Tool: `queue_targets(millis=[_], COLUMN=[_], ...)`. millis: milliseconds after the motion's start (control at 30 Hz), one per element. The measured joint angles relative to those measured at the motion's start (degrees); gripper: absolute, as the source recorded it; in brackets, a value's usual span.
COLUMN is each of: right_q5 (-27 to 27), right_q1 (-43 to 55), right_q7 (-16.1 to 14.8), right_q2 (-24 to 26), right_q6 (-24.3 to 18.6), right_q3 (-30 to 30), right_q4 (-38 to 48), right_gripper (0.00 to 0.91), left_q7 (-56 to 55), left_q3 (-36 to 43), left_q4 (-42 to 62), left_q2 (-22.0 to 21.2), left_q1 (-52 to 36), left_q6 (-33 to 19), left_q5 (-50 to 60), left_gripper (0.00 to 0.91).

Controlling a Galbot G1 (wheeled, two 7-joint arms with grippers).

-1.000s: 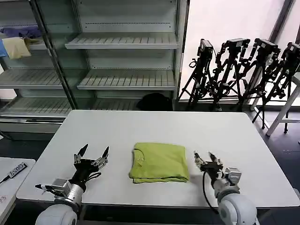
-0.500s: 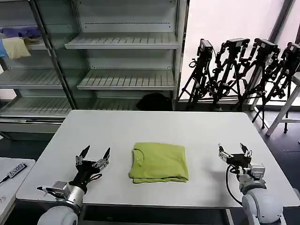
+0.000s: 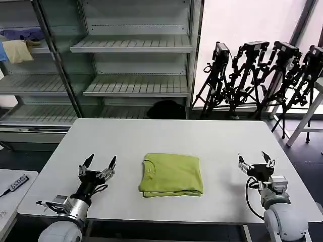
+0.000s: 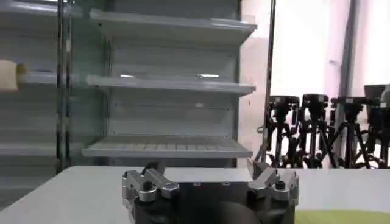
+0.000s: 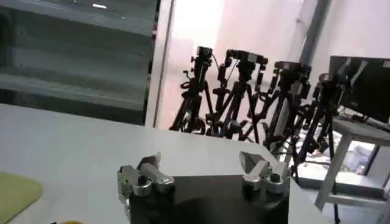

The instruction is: Fold and organize the clothes.

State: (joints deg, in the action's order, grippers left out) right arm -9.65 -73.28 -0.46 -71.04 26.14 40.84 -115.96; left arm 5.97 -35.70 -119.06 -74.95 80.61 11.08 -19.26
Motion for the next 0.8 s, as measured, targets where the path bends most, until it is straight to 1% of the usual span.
queue_targets(millis=[267,800], right_q5=[0.05,-0.91], right_q1=[-1.41,-4.78], right_q7=[-0.85,-4.05], right_q2=[0.48,0.88], right_q6=[-0.87,-6.34], right_q3=[0.60,1.77], right_q4=[-1.31,-2.78], right_gripper=[0.907,0.907], left_q7=[-0.55,-1.25], left_q3=[0.34,0.09], left_q4=[0.99,3.57], left_q2=[0.95,2.33], left_q1=[0.06,-0.10], left_q6=[-1.54,-5.17], left_q5=[-0.83,-3.56], left_gripper=[0.907,0.907])
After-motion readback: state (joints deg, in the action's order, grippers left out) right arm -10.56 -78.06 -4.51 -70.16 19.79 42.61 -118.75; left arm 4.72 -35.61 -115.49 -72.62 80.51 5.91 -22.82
